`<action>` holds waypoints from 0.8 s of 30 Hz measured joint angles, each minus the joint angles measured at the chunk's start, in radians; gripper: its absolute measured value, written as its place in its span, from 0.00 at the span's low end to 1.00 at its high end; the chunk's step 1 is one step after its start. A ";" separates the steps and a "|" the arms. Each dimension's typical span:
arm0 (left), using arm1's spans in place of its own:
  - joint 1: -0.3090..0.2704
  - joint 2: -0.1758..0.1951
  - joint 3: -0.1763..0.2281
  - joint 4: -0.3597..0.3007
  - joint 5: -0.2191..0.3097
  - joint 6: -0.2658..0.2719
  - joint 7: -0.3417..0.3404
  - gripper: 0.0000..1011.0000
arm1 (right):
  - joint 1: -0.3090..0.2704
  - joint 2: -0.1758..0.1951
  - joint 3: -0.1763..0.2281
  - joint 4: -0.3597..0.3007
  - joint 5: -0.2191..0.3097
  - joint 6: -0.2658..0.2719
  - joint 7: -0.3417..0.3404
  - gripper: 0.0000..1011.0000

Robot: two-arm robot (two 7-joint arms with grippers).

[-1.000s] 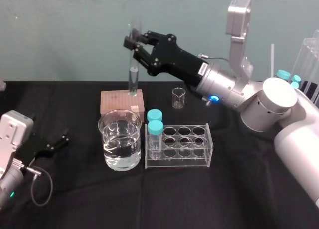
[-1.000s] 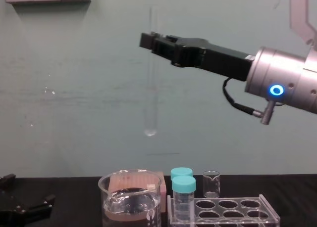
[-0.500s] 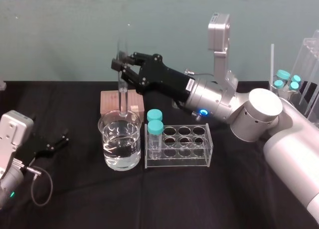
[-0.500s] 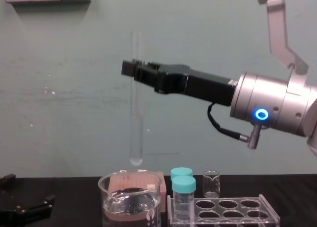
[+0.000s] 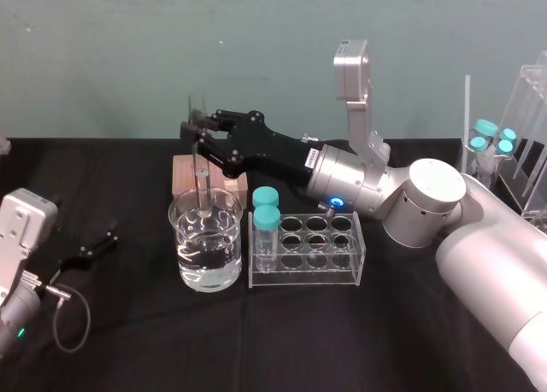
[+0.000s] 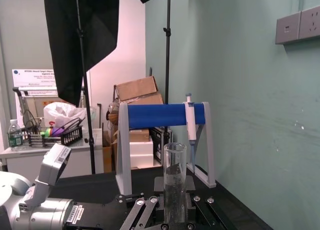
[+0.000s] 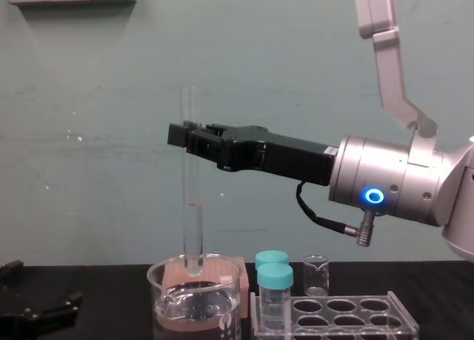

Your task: Hold the test tube with one hand and immerse one end into the beaker, then return it to the test tube rack.

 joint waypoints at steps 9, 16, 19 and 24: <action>0.000 0.000 0.000 0.000 0.000 0.000 0.000 0.99 | 0.018 -0.016 -0.005 0.058 -0.013 -0.007 0.011 0.22; 0.000 0.000 0.000 0.000 0.000 0.000 0.000 0.99 | 0.020 -0.022 -0.010 0.079 -0.022 -0.003 0.019 0.22; 0.000 0.000 0.000 0.000 0.000 0.000 0.000 0.99 | 0.022 -0.025 -0.012 0.088 -0.026 -0.002 0.023 0.22; 0.000 0.000 0.000 0.000 0.000 0.000 0.000 0.99 | 0.025 -0.029 -0.017 0.107 -0.039 -0.002 0.025 0.22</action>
